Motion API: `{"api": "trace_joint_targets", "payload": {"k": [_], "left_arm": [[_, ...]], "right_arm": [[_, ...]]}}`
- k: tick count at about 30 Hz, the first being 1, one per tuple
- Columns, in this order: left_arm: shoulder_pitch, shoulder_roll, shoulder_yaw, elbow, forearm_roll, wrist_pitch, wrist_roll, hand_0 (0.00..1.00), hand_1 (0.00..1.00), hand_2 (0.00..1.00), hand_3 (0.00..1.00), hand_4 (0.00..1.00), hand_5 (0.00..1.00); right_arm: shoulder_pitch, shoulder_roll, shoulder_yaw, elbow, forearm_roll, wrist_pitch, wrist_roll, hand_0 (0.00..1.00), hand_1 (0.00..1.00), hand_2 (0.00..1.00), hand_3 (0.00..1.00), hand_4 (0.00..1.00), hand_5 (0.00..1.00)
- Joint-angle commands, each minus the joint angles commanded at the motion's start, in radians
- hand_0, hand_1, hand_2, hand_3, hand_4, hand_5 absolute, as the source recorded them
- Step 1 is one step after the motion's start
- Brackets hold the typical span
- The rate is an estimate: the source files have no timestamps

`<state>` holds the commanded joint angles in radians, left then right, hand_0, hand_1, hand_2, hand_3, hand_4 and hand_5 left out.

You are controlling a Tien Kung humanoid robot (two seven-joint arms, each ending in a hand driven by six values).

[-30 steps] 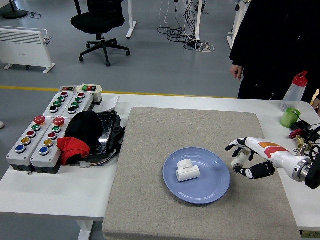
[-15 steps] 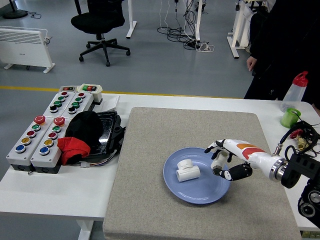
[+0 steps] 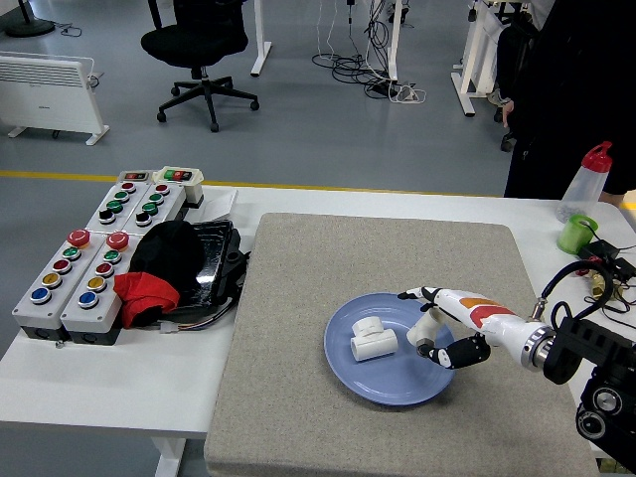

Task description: Pick pipe place plate twice

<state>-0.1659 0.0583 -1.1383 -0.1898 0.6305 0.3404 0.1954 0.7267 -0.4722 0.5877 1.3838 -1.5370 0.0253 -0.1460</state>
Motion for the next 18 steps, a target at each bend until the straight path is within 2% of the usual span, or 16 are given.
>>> {"api": "trace_joint_targets", "payload": {"k": [9,18], "left_arm": [[0.001,-0.001,-0.005,0.0,0.009,0.0,0.002,0.741,0.785,0.748,0.716,0.483,0.998],[0.006,-0.002,-0.012,-0.001,0.02,0.0,0.005,0.741,0.785,0.748,0.716,0.483,0.998]], "right_arm": [[-0.005,0.001,0.019,0.001,-0.002,0.001,-0.003,0.96,0.921,0.998,0.998,0.692,0.166],[-0.02,-0.006,0.085,0.005,-0.02,-0.005,0.002,0.968,0.926,0.998,0.998,0.704,0.181]]}}
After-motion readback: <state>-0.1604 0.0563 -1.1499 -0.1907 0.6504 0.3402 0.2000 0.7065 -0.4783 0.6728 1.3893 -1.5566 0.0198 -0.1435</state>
